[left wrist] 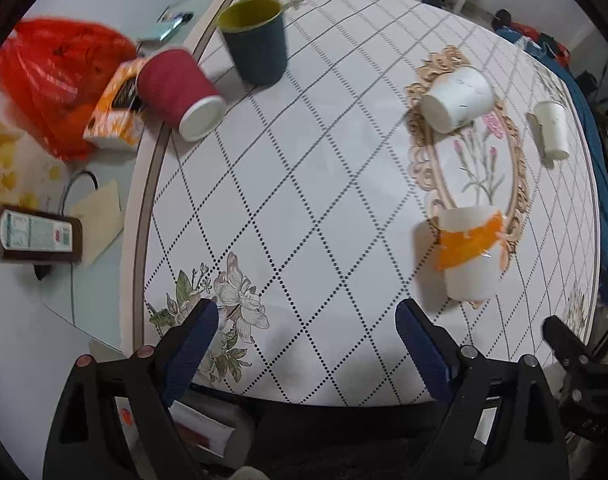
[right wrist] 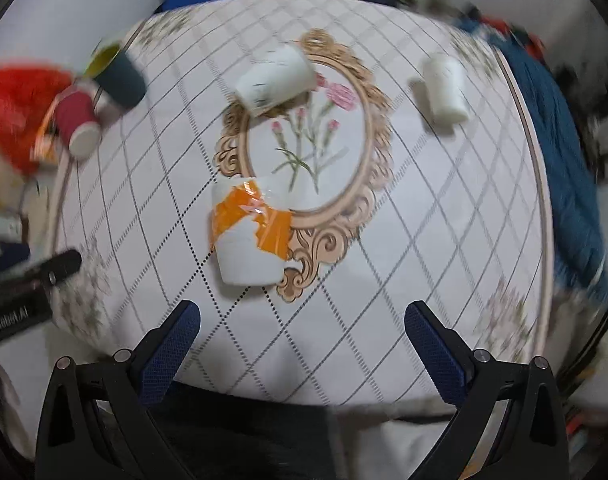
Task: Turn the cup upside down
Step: 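Roll the right gripper and close it around the orange-taped cup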
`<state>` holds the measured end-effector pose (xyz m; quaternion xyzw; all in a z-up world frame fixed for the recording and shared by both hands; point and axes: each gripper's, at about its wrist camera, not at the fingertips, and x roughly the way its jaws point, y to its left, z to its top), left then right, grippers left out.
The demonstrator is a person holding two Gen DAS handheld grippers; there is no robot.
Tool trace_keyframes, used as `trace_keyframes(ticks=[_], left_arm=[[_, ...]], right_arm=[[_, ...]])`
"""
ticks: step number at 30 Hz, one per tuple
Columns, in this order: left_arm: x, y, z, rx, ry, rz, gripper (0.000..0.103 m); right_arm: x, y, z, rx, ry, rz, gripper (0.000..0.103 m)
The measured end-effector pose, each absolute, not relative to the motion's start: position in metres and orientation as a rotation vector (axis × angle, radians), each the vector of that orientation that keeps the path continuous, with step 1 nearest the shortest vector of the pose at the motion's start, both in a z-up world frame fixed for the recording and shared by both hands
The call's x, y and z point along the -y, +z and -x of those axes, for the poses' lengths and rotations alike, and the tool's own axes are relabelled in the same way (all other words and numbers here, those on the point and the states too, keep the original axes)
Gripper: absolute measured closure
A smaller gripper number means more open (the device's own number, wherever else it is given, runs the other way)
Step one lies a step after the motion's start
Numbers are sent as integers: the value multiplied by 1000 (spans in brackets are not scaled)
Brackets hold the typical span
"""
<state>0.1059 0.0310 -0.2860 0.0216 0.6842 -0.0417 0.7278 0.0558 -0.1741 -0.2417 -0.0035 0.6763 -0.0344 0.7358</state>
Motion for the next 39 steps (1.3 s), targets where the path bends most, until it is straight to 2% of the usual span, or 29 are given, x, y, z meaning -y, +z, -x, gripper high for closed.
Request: trace_keyframes(ticks=[2, 7, 12, 14, 18, 21, 24, 26, 29, 39], left_arm=[[-36, -297, -107, -1524, -71, -42, 6], [-40, -329, -111, -1561, -22, -9, 6], [-35, -355, -115, -1620, 50, 33, 6], [-35, -361, -116, -1636, 82, 39, 6], [-38, -370, -115, -1653, 145, 53, 6], [-44, -374, -113, -1665, 184, 83, 6], [-48, -376, -110, -1670, 204, 109, 6], [-50, -379, -110, -1672, 204, 111, 6], [-51, -383, -106, -1679, 205, 126, 6], [-58, -398, -79, -1706, 226, 155, 6]], right_arm=[[158, -239, -65, -1462, -7, 178, 0], [108, -248, -73, -1342, 297, 872, 0], [83, -284, -44, -1120, 677, 1565, 1], [85, -297, -25, -990, 845, 1793, 1], [108, -322, 12, -583, 1133, 2218, 1], [133, -337, 24, -266, 1302, 2435, 1], [152, -348, 26, -19, 1423, 2575, 2], [157, -355, 22, 75, 1462, 2628, 2], [159, -362, 20, 157, 1509, 2663, 5], [158, -388, 23, 286, 1593, 2707, 6]])
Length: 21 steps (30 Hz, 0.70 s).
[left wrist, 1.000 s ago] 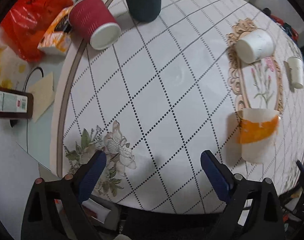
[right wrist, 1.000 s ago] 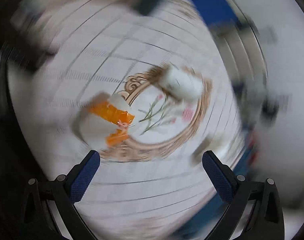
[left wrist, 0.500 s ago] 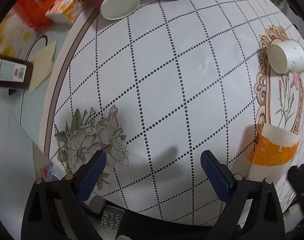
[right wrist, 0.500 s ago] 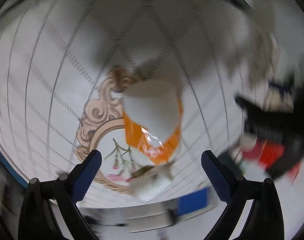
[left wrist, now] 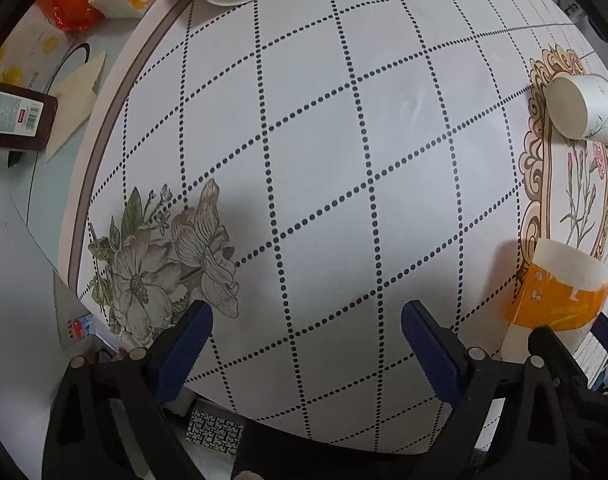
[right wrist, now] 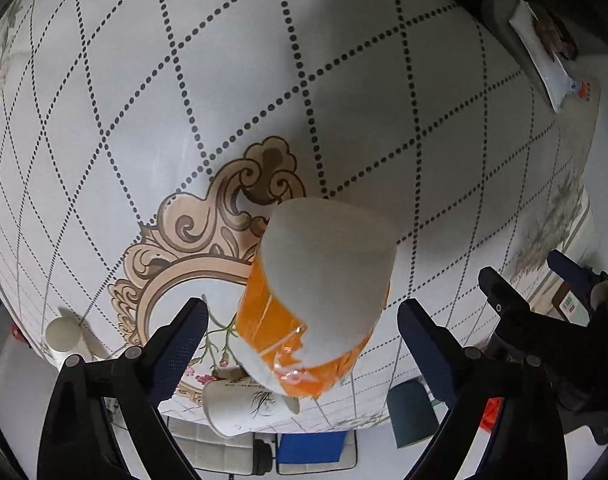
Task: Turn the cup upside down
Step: 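Lift the cup with the right gripper and turn it rim-down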
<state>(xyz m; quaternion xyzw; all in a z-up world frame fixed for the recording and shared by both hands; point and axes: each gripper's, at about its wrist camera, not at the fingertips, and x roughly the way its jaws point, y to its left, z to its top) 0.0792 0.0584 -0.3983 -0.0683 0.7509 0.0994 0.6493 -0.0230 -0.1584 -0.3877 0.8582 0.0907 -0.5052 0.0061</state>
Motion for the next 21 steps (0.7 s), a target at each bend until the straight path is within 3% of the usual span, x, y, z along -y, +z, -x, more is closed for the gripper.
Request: trace_keyframes(ticks=[9, 16, 21], left_arm=[[-55, -401, -98, -1709, 248, 154, 6], [-56, -404, -90, -1718, 262, 149, 6], [-59, -406, -84, -1719, 272, 148, 6]], right_arm=[[153, -409, 17, -287, -1559, -2676, 8], [148, -425, 14, -257, -1552, -2727, 24], [148, -431, 11, -243, -1567, -2745, 26]])
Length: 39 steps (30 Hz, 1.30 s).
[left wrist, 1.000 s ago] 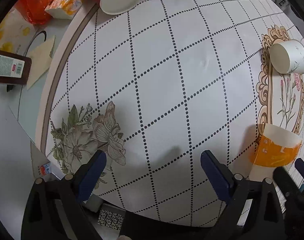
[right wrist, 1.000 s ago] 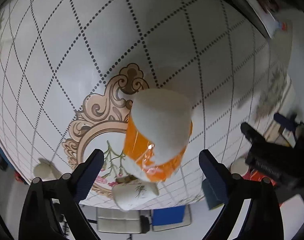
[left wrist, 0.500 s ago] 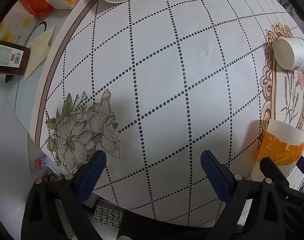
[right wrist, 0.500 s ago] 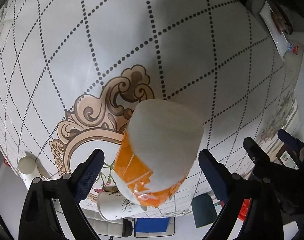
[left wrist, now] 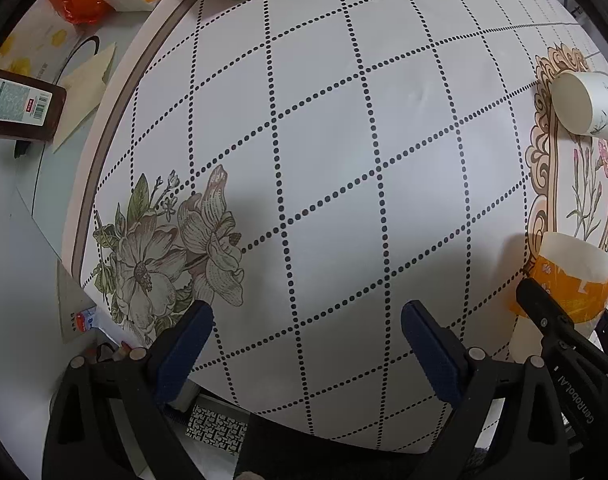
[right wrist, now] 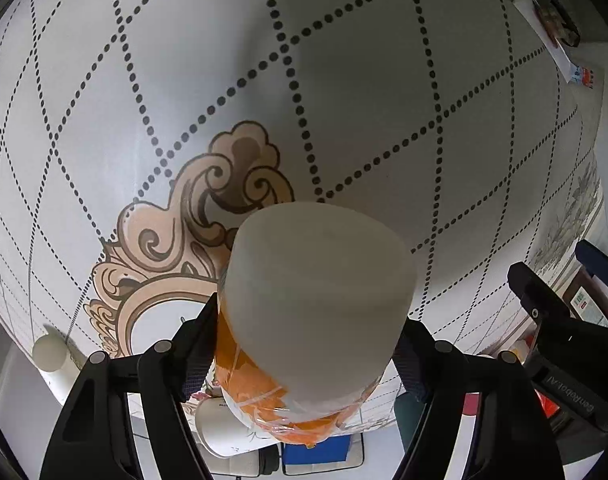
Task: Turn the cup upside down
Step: 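Lift the cup with the right gripper and turn it rim-down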
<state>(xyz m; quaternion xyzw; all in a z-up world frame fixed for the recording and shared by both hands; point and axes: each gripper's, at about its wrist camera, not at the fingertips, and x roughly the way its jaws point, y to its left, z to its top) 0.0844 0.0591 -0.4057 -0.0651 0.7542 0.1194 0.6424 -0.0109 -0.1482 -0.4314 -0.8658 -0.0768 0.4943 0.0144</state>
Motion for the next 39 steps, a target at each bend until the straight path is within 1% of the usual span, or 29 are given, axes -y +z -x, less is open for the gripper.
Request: trace_keyframes(ticks=[7, 10, 13, 21, 26, 29, 34, 39], left_arm=[[-56, -403, -88, -1715, 268, 131, 6], [-51, -401, -93, -1715, 266, 118, 6], [-49, -399, -96, -1713, 261, 108, 6], [-46, -396, -104, -1709, 252, 82, 6], [-41, -392, -109, -1699, 242, 66, 6], [-41, -390, -112, -1696, 239, 57, 6], [-39, -387, -114, -1693, 229, 48, 6], [-37, -386, -120, -1689, 217, 35, 6]], right_arm=[[135, -437, 22, 168, 1522, 2646, 27], [126, -439, 21, 97, 1495, 2619, 27], [110, -442, 17, -12, 1445, 2575, 27], [74, -446, -3, -499, 1318, 2407, 27], [65, -445, -24, -740, 1260, 2293, 27], [58, -446, -43, -979, 1217, 2164, 27], [55, -450, -68, -1241, 1131, 2011, 27], [53, -457, -100, -1504, 999, 1791, 27]])
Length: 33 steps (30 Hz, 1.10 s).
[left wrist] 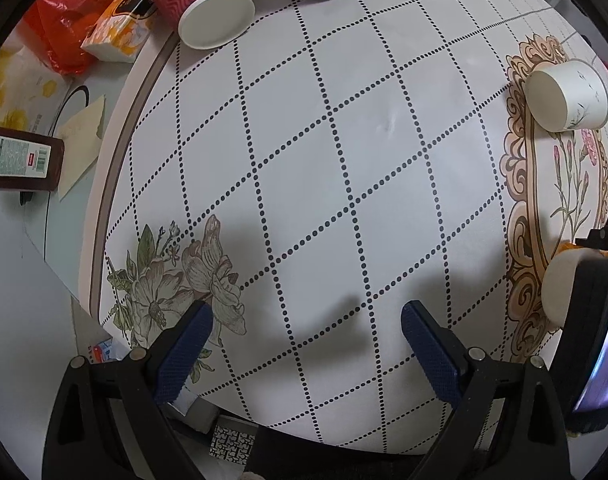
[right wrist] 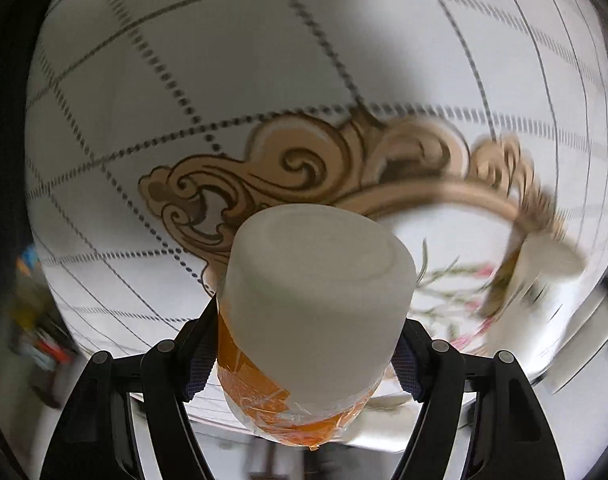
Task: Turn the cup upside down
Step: 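Lift the cup with the right gripper and turn it rim-down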
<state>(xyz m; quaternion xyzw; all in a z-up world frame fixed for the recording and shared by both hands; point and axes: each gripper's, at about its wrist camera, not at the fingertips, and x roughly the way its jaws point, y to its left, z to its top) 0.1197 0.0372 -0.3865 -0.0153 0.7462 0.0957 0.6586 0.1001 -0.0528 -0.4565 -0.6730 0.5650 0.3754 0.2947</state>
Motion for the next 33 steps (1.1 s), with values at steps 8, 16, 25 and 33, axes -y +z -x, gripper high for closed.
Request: trace_keyframes(ticks=[8, 16, 25, 33], left_arm=[[-33, -386, -126, -1687, 194, 10, 6], [-29, -383, -129, -1681, 174, -14, 6], [-15, -385, -134, -1678, 148, -46, 6], [-7, -382, -137, -1674, 137, -60, 6]], right_arm=[[57, -465, -155, -1899, 755, 1342, 27], [105, -471, -195, -2154, 568, 933, 27], [179, -480, -230, -2320, 398, 505, 27], [217, -483, -248, -2364, 313, 400, 18]])
